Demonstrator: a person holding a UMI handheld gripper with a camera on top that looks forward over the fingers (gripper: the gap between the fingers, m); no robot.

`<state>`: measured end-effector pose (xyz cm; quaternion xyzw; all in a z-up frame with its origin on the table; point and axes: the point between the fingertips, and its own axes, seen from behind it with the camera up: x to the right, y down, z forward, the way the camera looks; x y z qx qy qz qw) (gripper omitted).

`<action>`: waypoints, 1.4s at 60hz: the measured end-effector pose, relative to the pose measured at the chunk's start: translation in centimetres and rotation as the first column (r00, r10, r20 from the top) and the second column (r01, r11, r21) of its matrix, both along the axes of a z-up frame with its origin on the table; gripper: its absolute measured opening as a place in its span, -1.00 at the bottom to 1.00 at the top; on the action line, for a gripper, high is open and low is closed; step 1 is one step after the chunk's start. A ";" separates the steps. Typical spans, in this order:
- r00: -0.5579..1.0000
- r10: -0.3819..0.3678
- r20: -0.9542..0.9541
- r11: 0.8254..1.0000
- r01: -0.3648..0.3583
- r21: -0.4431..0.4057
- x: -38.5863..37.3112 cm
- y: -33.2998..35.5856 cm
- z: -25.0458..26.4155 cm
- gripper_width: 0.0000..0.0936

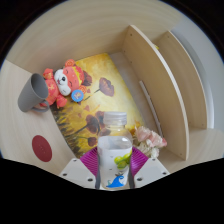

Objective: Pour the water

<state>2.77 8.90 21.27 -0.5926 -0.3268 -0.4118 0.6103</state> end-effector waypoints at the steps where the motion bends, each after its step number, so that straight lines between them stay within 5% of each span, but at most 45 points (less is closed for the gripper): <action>1: 0.999 0.007 0.043 1.000 -0.007 0.005 -1.0 0.3 0.2 -0.17; 25: 0.576 0.072 0.815 0.990 -0.140 0.011 -15.5 3.4 -1.0 -0.18; 39: 0.323 0.050 0.945 0.982 -0.190 0.013 -17.8 4.2 -2.4 -0.17; 54: 0.331 0.039 0.943 0.981 -0.192 0.027 -17.8 4.4 -2.2 -0.18; 62: 0.606 0.067 0.792 0.981 -0.183 0.058 -17.0 4.0 0.6 -0.18; 72: 0.949 0.130 0.286 0.985 -0.158 0.074 -14.1 3.2 5.1 -0.17; 84: 0.875 0.163 -0.455 0.986 -0.131 0.101 -9.1 2.5 7.1 -0.17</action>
